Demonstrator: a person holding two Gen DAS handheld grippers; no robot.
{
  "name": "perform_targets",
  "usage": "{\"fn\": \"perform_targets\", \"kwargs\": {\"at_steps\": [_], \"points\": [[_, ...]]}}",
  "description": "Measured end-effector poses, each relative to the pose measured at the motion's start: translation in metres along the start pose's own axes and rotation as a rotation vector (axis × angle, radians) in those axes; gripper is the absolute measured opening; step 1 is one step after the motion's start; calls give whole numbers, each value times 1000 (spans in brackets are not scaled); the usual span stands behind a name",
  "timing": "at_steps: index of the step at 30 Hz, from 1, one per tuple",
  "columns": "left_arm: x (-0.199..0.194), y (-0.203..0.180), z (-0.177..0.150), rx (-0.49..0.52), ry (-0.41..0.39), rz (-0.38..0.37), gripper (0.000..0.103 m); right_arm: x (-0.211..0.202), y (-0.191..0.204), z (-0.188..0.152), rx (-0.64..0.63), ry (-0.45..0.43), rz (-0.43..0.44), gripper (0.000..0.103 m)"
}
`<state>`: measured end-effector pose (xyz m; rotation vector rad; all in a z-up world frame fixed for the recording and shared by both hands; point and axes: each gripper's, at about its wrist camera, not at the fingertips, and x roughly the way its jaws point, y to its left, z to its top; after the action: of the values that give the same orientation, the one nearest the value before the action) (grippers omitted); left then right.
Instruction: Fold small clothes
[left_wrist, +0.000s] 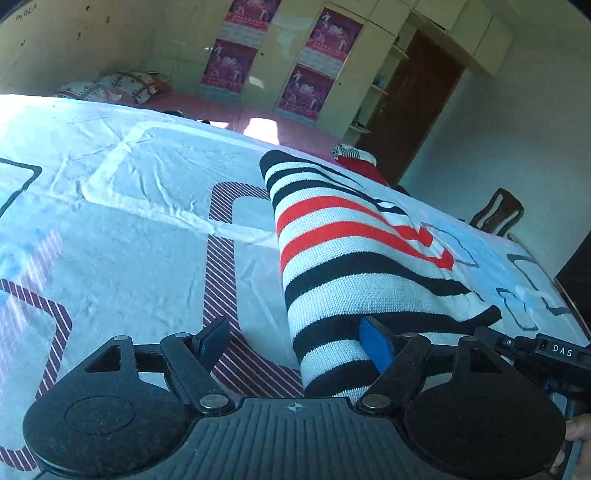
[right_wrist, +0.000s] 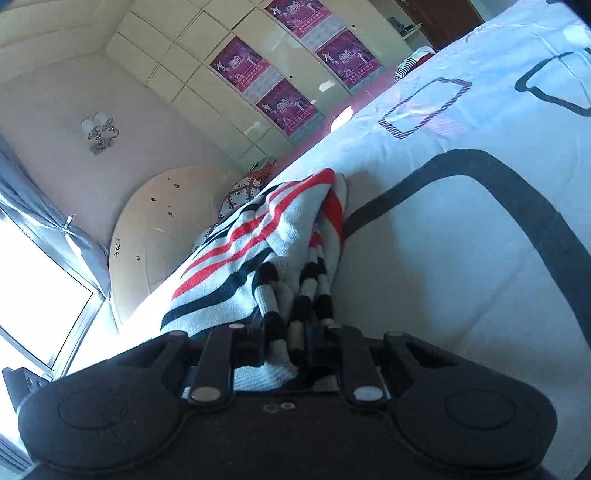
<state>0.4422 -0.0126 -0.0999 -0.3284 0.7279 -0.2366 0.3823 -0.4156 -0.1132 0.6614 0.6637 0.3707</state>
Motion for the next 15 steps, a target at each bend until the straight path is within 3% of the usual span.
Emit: {"fn": "perform_targets", "kwargs": {"at_steps": [3, 7, 8, 9, 10, 11, 13, 15], "points": [[-4, 7, 1, -43, -11, -19, 77, -2, 4, 3, 10, 9, -10, 20], [-14, 19, 0, -67, -41, -29, 77, -20, 11, 12, 38, -9, -33, 39], [-10, 23, 0, -68, -20, -20, 77, -17, 13, 12, 36, 21, -32, 38], [-7, 26, -2, -71, -8, -24, 77, -14, 13, 11, 35, 60, -52, 31], [-5, 29, -3, -79, -1, -34, 77, -5, 14, 7, -12, 95, -101, 15], [-4, 32, -4, -82, 3, -31, 77, -4, 13, 3, -56, 102, -115, 14], [-4, 33, -2, -71, 1, -14, 77, -7, 1, 0, -15, 102, -82, 10], [-10, 41, 3, -115, -19, -5, 77, -10, 4, 8, -11, 120, -73, 14]]}}
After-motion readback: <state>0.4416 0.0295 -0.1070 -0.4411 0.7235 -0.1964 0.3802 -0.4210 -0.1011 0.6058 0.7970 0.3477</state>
